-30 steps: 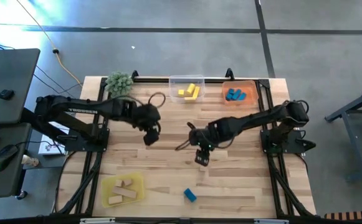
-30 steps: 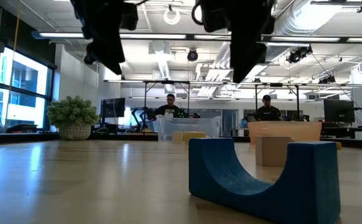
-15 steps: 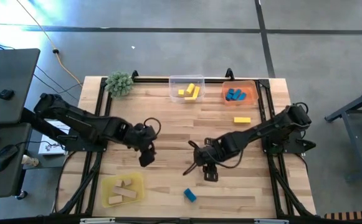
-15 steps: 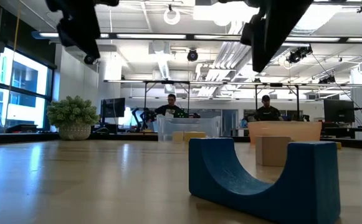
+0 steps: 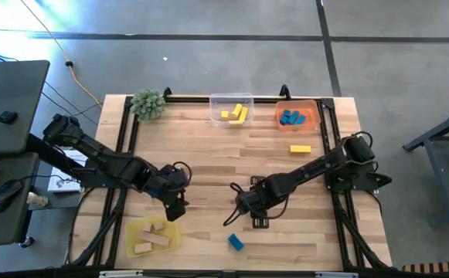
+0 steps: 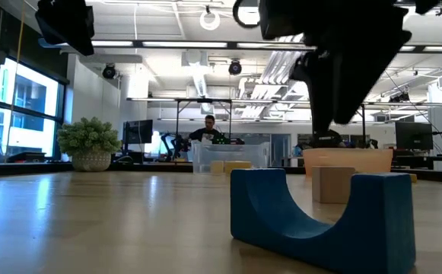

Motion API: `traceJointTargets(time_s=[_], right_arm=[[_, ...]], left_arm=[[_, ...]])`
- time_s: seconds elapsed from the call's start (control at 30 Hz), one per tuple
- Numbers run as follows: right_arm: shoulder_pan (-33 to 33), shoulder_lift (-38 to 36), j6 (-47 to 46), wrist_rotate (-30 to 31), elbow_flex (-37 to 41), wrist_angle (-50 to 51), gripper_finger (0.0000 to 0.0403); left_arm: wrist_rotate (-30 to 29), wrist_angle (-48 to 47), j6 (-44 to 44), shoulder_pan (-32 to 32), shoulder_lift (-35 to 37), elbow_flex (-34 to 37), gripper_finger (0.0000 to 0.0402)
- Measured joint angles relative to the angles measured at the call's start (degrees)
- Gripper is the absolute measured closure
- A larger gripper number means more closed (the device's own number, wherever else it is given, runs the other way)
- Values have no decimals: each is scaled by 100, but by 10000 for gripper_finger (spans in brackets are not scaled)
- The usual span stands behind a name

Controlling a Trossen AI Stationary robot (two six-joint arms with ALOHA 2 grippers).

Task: Sort & place blocks by color
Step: Put the brown block into the yellow bin

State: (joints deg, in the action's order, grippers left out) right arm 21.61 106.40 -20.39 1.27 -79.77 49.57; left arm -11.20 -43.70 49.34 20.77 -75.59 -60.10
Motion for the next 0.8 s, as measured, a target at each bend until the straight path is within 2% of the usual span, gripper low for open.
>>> traceJointTargets(time_s=[0.8], right_arm=[[-23, 791, -19, -179, 2, -147, 201]], left_arm=[[-147, -15, -89, 73, -4, 0, 165]])
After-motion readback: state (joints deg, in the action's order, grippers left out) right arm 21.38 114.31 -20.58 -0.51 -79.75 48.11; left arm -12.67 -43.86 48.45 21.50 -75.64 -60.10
